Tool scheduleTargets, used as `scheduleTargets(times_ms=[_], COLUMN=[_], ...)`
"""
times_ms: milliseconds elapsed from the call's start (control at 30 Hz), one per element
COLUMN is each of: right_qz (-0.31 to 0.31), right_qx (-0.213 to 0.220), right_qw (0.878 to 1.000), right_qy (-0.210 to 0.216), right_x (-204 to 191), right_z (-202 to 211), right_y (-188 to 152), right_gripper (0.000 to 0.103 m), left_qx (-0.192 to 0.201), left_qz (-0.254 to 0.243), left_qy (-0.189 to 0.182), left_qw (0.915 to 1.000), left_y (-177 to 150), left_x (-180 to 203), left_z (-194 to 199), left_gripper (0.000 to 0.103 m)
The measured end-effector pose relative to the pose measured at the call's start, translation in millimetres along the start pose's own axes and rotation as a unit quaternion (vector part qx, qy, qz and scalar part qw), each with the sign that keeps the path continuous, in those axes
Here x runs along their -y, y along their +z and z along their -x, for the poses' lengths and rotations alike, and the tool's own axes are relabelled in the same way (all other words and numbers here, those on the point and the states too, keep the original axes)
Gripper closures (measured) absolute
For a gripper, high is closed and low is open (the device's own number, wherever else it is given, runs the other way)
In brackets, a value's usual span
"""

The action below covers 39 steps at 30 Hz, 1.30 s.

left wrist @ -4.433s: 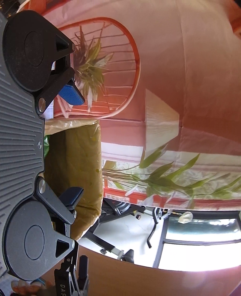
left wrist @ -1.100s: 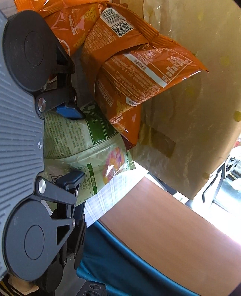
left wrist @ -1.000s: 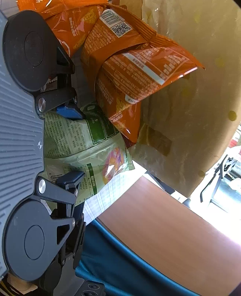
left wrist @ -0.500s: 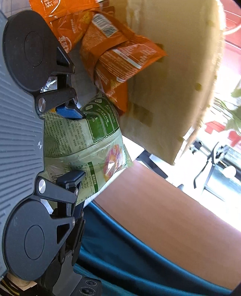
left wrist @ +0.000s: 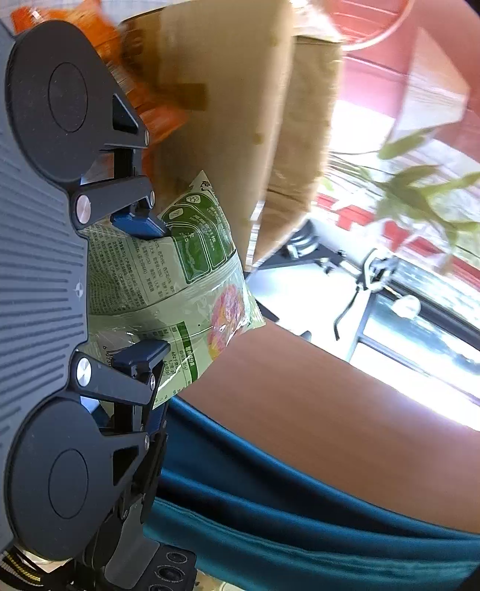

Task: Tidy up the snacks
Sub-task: 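Lift the pale green bag with the left gripper toward the lined box, then lower the pale green bag into the lined box and open the left gripper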

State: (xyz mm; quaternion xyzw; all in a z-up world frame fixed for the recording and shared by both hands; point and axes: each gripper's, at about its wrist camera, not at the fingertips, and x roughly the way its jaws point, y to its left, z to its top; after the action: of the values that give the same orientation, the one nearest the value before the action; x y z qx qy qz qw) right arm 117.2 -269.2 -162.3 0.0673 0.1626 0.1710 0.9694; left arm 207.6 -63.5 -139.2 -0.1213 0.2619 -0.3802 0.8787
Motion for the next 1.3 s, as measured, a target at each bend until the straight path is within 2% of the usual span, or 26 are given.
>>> scheduleTargets(times_ms=[333, 600, 767, 1000, 1300], right_qz=[0.030, 0.047, 0.048, 0.035, 0.007], right_qx=[0.040, 0.056, 0.057, 0.043, 0.003], right_qw=[0.998, 0.996, 0.995, 0.996, 0.999], right_qy=[0.022, 0.046, 0.060, 0.062, 0.053], right_x=[-16, -12, 2, 30, 65], right_z=[-5, -47, -83, -145, -205], right_y=[42, 80, 101, 118, 106], right_gripper=[0.071, 0.071, 0.071, 0.071, 0.071], left_qx=[0.044, 0.063, 0.068, 0.040, -0.004], left_qz=[-0.033, -0.046, -0.063, -0.049, -0.022], left_qy=[0.024, 0.055, 0.078, 0.103, 0.127], left_qw=[0.9982, 0.9955, 0.9927, 0.9927, 0.9917], left_y=[40, 82, 107, 138, 139], left_x=[12, -6, -23, -60, -91], left_z=[28, 21, 0, -50, -100], left_gripper=[0.043, 0.043, 0.043, 0.043, 0.043])
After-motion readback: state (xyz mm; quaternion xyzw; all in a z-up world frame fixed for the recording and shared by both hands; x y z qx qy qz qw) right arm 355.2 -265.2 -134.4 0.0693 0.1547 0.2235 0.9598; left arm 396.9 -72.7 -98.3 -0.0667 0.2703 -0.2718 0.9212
